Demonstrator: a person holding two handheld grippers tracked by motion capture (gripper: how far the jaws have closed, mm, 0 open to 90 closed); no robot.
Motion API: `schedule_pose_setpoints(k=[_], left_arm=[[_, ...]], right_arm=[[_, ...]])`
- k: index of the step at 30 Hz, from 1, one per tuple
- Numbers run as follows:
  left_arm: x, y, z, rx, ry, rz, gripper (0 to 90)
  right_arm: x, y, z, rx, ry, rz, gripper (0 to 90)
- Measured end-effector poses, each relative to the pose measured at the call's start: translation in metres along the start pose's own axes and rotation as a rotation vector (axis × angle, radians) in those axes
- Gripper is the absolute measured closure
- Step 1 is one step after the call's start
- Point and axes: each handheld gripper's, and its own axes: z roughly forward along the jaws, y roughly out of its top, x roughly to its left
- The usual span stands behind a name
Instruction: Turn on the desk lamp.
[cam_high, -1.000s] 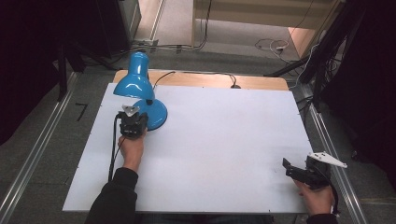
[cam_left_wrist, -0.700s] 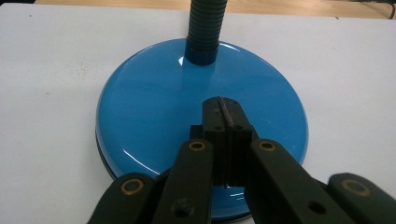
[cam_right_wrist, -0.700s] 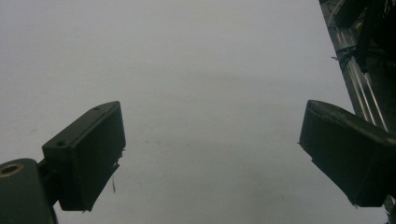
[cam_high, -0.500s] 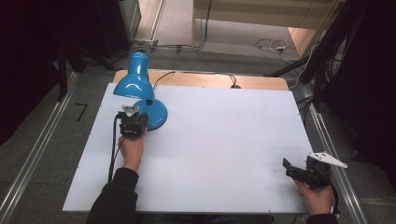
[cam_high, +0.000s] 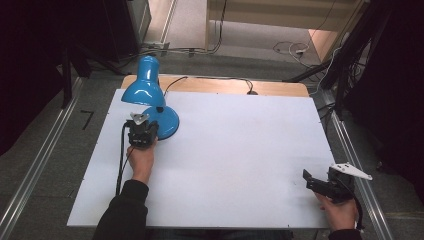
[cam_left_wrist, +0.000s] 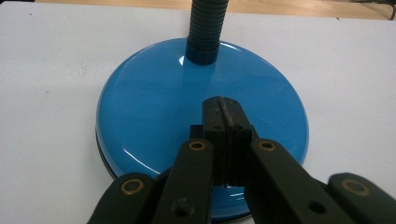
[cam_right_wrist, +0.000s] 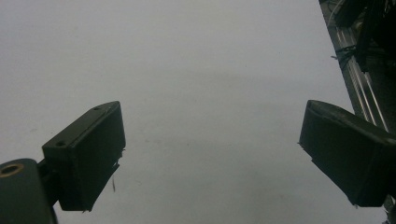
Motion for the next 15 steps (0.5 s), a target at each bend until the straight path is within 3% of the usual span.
schedule_pose_setpoints(k=[15], left_arm=[[0.0006, -0.0014, -0.0011, -0.006, 0.001, -0.002, 90.0]], right_arm=[[0.0001, -0.0001, -0.0002, 0.001, 0.0, 0.0, 5.6]])
